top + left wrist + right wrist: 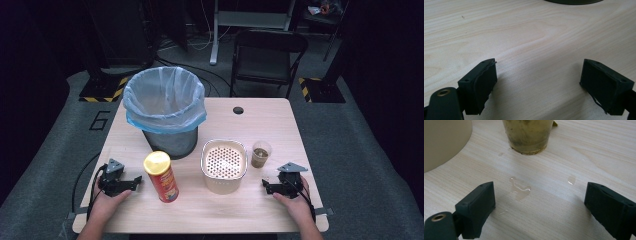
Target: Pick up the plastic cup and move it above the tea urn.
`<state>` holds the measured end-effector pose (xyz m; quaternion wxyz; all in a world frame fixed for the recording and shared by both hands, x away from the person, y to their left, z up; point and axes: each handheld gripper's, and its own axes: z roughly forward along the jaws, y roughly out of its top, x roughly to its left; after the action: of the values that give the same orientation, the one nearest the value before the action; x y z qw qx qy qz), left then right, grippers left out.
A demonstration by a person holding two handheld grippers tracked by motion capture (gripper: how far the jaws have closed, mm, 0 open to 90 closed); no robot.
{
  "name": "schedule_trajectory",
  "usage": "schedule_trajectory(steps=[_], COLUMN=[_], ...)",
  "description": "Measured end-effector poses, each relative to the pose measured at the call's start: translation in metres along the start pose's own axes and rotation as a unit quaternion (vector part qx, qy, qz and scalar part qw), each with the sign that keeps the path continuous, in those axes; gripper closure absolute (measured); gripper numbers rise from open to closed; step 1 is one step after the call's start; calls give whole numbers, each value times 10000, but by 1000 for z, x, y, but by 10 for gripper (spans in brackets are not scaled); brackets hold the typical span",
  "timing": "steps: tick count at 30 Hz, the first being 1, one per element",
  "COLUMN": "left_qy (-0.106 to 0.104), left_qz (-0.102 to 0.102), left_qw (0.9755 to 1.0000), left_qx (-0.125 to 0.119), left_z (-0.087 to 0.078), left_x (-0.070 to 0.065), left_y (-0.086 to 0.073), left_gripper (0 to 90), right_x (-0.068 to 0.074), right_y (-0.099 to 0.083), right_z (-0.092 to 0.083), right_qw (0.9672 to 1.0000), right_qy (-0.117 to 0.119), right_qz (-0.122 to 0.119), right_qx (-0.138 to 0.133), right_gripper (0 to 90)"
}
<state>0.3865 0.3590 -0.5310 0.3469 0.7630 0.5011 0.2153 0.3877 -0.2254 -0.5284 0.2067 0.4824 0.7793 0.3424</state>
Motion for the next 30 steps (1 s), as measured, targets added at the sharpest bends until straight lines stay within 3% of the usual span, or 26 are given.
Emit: schedule_trajectory(steps=[10,23,30], left_qy=[37,51,27], left_qz=[-22,-12,-6], left_qw=[10000,10000,10000], left_qx=[-6,9,56], left_z=[0,-1,-2], left_x=[-1,0,0], left_y=[0,-1,0], left_gripper=[133,133,133], right_x=[0,3,5], right_y=[-1,1,3], right_z=[-3,-7,-11], right_qw=[10000,10000,9998], right_qy=[-3,16,78], right_qz=[23,-15,167], right_qx=[-21,-8,-13], right_gripper=[165,315,343])
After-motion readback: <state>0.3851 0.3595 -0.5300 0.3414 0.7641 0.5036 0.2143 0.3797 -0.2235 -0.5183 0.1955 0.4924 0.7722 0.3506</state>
